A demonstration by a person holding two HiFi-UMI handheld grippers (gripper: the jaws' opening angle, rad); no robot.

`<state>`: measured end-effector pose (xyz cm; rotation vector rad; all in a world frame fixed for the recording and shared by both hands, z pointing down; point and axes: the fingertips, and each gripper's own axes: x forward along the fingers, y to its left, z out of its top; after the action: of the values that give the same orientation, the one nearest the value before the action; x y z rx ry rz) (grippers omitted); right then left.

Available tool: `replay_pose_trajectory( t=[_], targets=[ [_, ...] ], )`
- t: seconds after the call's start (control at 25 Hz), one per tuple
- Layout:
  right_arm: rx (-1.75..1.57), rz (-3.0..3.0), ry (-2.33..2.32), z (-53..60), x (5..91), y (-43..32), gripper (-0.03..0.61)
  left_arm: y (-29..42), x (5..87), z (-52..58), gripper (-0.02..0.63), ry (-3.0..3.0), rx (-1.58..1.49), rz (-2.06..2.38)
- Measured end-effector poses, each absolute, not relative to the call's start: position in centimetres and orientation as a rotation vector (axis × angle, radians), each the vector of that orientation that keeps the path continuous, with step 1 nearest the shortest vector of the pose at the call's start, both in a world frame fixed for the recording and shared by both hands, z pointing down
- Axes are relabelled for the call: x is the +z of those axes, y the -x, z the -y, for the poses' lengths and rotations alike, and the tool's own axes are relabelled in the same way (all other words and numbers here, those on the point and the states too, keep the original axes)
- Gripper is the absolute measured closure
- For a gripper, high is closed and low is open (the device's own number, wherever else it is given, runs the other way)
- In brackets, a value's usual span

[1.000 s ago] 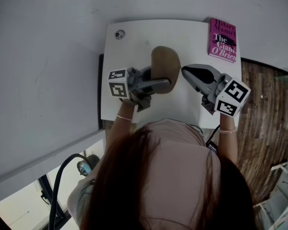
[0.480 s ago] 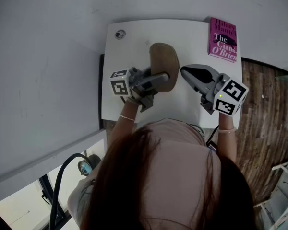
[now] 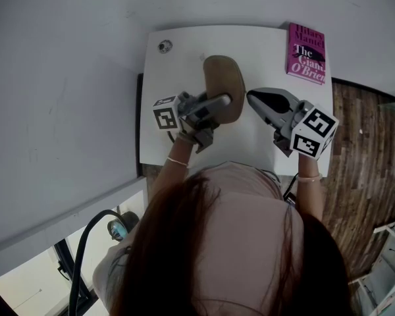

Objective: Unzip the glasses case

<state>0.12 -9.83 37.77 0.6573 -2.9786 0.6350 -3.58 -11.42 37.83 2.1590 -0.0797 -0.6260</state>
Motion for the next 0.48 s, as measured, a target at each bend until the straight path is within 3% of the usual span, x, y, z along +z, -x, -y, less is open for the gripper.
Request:
replay_pose_trajectory(
  t=[0.48],
  targets=[
    [0.651,2.976,-0.652,10.01,38.13,0.27,0.575,4.33,38.31,12.5,0.324,-2.11,-0.675,0.12]
  ],
)
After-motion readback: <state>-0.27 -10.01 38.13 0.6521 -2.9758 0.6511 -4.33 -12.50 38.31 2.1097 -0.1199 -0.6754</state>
